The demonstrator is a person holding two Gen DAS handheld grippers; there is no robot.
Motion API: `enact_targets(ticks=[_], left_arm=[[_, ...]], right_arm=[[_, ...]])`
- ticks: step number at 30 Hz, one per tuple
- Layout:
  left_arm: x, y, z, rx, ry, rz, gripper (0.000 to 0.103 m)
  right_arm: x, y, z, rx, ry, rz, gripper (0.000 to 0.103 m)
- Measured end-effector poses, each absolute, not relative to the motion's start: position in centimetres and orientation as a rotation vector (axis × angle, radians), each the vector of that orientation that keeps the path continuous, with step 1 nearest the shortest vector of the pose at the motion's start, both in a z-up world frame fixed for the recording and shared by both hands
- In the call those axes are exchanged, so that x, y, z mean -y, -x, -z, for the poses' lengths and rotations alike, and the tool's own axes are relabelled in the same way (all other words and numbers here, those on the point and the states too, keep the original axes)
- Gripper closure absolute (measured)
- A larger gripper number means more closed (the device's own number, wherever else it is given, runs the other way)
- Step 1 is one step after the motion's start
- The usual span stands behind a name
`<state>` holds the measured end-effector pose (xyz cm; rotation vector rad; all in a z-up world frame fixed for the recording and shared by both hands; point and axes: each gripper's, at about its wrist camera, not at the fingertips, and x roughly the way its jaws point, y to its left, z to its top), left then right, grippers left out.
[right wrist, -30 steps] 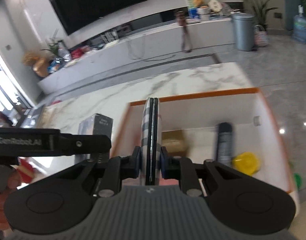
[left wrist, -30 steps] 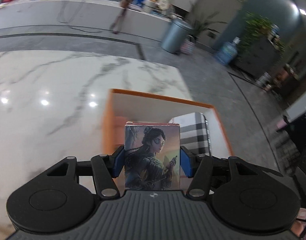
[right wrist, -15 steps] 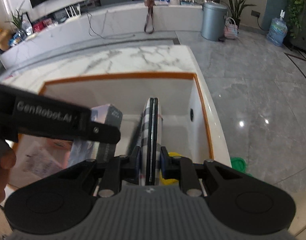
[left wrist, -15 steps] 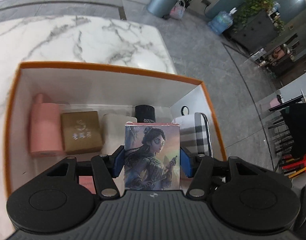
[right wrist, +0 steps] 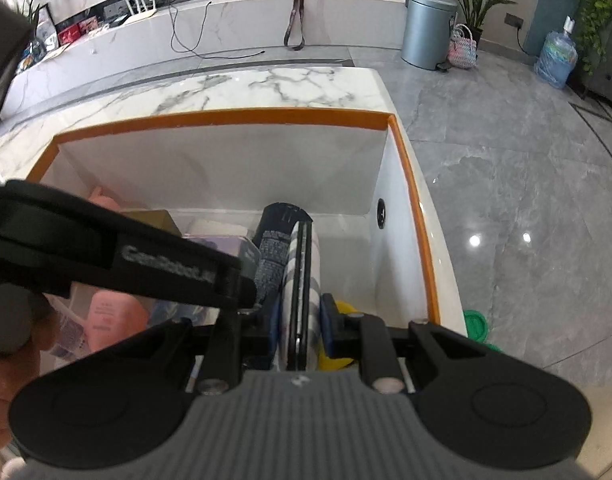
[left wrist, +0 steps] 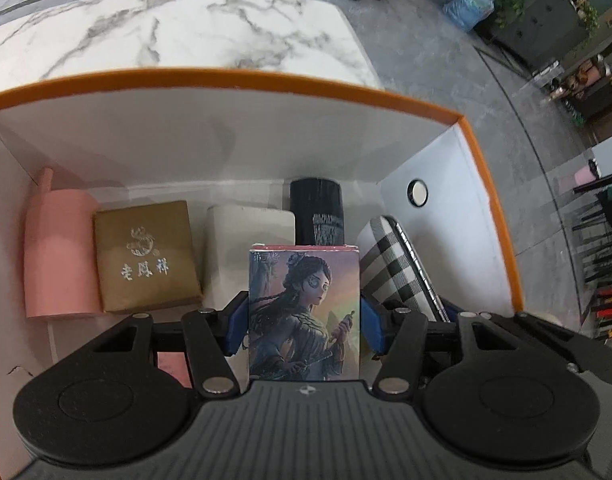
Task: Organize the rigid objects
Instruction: 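Carry the card box with the left tool while the right tool carries the plaid case, then open both tools to release the card box and plaid case into the box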
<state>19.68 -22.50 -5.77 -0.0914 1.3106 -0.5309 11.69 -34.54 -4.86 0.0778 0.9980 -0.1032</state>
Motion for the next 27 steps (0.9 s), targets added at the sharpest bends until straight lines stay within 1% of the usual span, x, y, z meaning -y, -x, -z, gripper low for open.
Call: enact_targets(ticks=[3, 6, 7, 8, 9, 10, 13, 16, 20, 22, 24, 26, 27], left_arm=[[22.5, -19.4, 5.9, -1.318, 0.083, 0.535, 0.038], [22.3, -19.1, 5.9, -1.323, 0.091, 0.531, 0.038], [22.2, -19.1, 5.9, -1.319, 0.087, 0.530, 0.038], [22.3, -19.0, 5.8, -1.309, 0.078, 0.531, 0.037], [22.2, -18.9, 5.7, -1.302, 0.070, 0.532, 0.035], [22.3, -18.8, 5.6, -1.298, 0.060, 0.532, 0.034], [22.1, -18.7, 5.4, -1.290, 0.062, 0.531, 0.031], [21.8, -18.5, 5.0, -1.271, 0.067, 0.529, 0.030], [21.2, -17.9, 3.7, -1.216, 0.076, 0.539, 0.030], [20.7, -17.6, 2.8, -1.187, 0.091, 0.548, 0.030], [20.1, -17.1, 1.6, -1.140, 0.099, 0.550, 0.030], [19.5, -16.5, 0.3, -1.082, 0.091, 0.549, 0.030], [19.0, -16.0, -0.4, -1.045, 0.082, 0.544, 0.030]], right_arm=[[34.0, -11.4, 4.6, -0.978, -0.039, 0.119, 0.082], [33.6, -11.2, 4.5, -0.974, -0.020, 0.117, 0.077], [33.4, -11.1, 4.4, -0.972, -0.012, 0.119, 0.074], [33.3, -11.0, 4.4, -0.969, -0.004, 0.123, 0.068], [33.3, -10.9, 4.4, -0.964, 0.002, 0.132, 0.064], [33.4, -10.9, 4.3, -0.958, 0.008, 0.141, 0.058], [33.4, -10.7, 4.0, -0.944, 0.011, 0.152, 0.055], [33.4, -10.5, 3.6, -0.929, 0.021, 0.164, 0.047], [33.3, -10.0, 2.8, -0.900, 0.021, 0.174, 0.043], [33.1, -9.7, 2.2, -0.882, 0.020, 0.177, 0.042], [32.7, -9.3, 1.5, -0.862, 0.022, 0.175, 0.038], [32.3, -8.8, 0.8, -0.839, 0.021, 0.172, 0.032], [32.1, -8.5, 0.4, -0.826, 0.020, 0.168, 0.032]])
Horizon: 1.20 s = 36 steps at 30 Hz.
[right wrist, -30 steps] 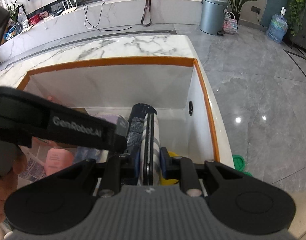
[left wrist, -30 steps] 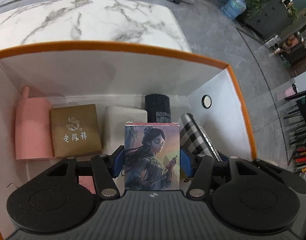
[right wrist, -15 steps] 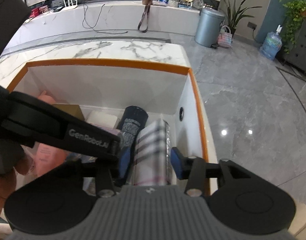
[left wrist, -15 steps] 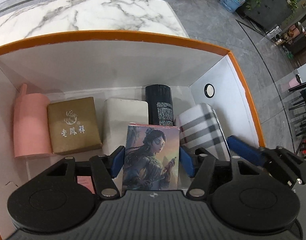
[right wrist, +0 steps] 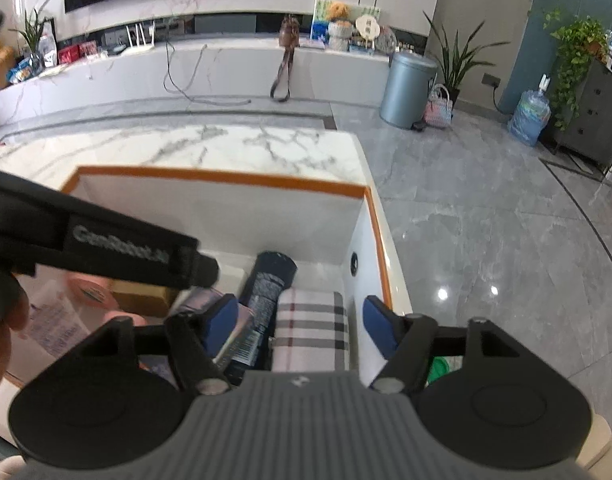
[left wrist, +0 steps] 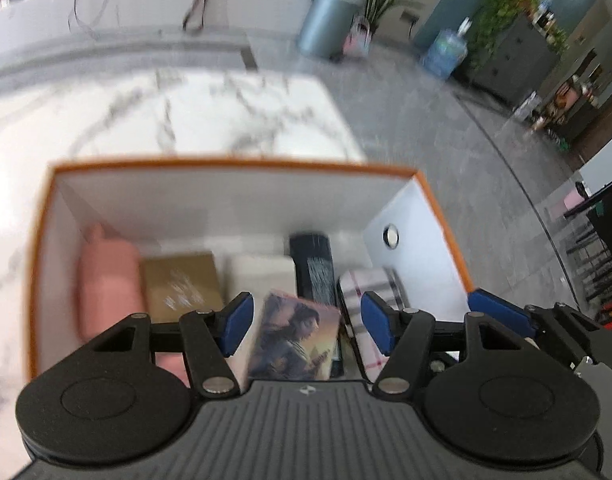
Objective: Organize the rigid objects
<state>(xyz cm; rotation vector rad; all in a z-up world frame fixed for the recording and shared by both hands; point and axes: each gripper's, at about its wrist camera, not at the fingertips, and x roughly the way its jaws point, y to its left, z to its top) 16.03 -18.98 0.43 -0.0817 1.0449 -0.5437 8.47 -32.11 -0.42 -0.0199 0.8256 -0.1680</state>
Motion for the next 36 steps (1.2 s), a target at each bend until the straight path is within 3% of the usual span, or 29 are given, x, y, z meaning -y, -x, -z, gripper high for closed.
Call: enact_targets(ticks=[9, 17, 21, 25, 36], left_arm=[[14.4, -11.3, -5.3, -0.746, -0.024, 0.482, 0.030], [10.6, -7.5, -5.7, -0.578, -0.053, 0.412, 0.030], [9.0, -6.0, -4.6, -0.522, -0.051, 0.364, 0.030], [8.5, -5.0, -2.8, -0.488, -0.078, 0.325, 0.026], [9.3, -4.3, -0.3, -0.474, -0.108, 0.260, 0.021]], right_arm=[[29.1, -4.8, -2.1, -0.699, -0.005, 0.094, 0.026], [26.6, -1.0, -1.4, -0.575, -0.029, 0.059, 0.024], [25.8, 0.1, -0.3, -0.537, -0.032, 0.074, 0.024], [25.8, 0.5, 1.1, -0.517, -0.049, 0.088, 0.016], [26.0, -0.3, 2.4, -0.539, -0.059, 0.140, 0.016]])
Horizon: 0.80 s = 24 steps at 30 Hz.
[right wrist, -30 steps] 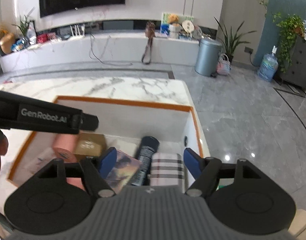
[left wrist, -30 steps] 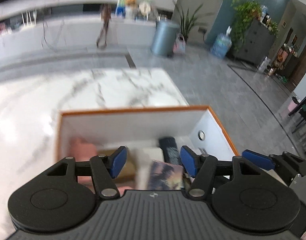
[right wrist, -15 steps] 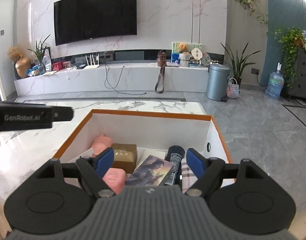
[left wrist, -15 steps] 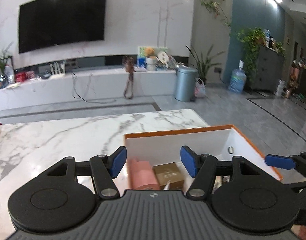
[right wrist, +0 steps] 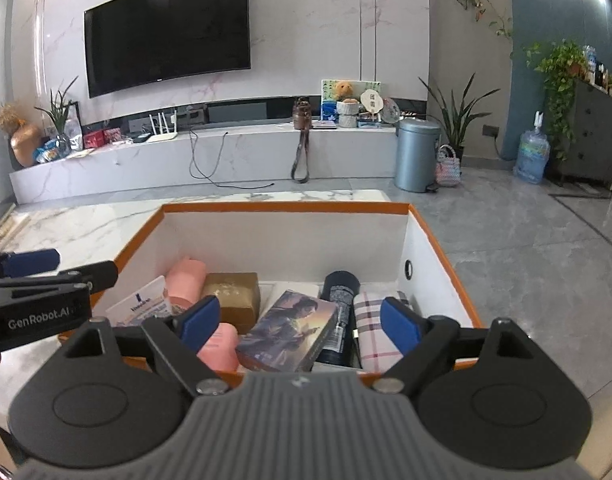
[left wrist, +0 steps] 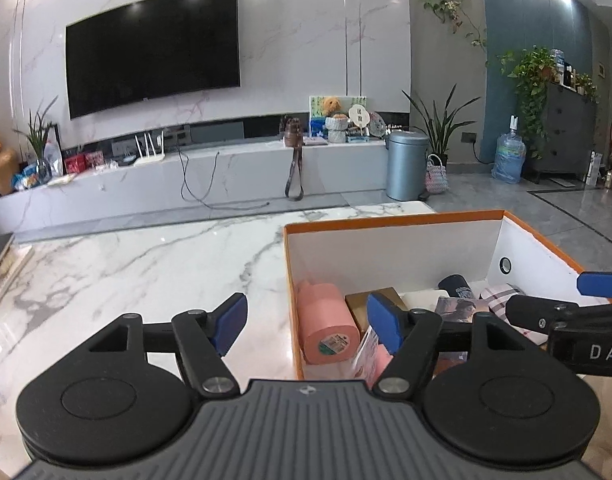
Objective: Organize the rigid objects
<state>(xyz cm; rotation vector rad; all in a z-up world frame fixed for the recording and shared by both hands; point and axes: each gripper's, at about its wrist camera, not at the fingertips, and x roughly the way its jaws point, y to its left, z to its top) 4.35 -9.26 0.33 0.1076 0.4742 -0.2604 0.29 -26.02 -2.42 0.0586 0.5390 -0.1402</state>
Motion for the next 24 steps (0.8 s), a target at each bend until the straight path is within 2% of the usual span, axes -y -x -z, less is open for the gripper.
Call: enact_targets(ticks=[24], left_arm=[[9.0, -3.5, 0.7, -0.486, -0.133, 0.245, 0.014]], right_arm=[[25.5, -0.7, 2.9, -0.553, -0.028, 0.171, 0.015]])
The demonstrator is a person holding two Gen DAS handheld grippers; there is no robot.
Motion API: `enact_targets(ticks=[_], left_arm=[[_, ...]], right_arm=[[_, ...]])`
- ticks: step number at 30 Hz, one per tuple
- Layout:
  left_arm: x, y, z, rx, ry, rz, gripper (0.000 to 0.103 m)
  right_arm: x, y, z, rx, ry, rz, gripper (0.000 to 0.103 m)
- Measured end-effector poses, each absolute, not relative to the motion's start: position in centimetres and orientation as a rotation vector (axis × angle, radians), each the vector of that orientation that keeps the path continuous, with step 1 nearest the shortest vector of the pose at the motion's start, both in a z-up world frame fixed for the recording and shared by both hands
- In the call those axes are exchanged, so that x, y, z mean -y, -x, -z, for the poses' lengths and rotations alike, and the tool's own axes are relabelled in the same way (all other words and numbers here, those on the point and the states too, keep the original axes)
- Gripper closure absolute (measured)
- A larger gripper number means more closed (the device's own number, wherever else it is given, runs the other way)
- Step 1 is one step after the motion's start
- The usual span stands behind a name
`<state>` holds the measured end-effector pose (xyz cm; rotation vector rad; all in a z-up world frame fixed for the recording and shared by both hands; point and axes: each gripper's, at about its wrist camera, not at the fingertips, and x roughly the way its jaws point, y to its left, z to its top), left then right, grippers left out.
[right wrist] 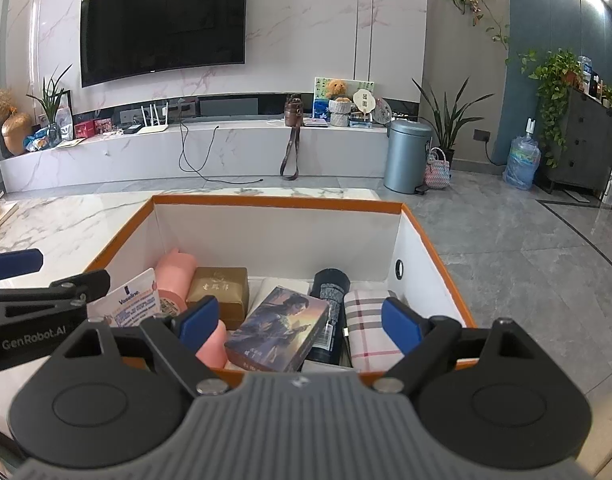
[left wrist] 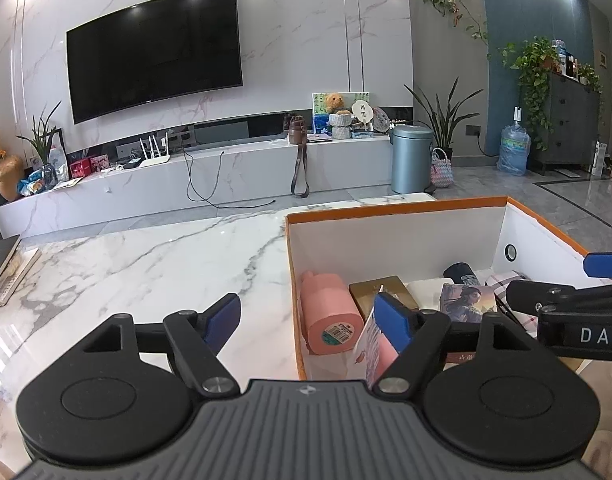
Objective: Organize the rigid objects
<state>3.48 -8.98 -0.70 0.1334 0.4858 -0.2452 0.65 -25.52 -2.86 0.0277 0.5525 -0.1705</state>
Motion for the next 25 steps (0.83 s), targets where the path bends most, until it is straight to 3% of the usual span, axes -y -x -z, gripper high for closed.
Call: enact_targets(ticks=[25], left_arm=[[9.08, -3.33, 0.37, -0.474, -0.147, 0.246, 0.013]], right_arm=[[25.55, -0.66, 2.85, -0.552, -0.027, 0.170, 0.015]])
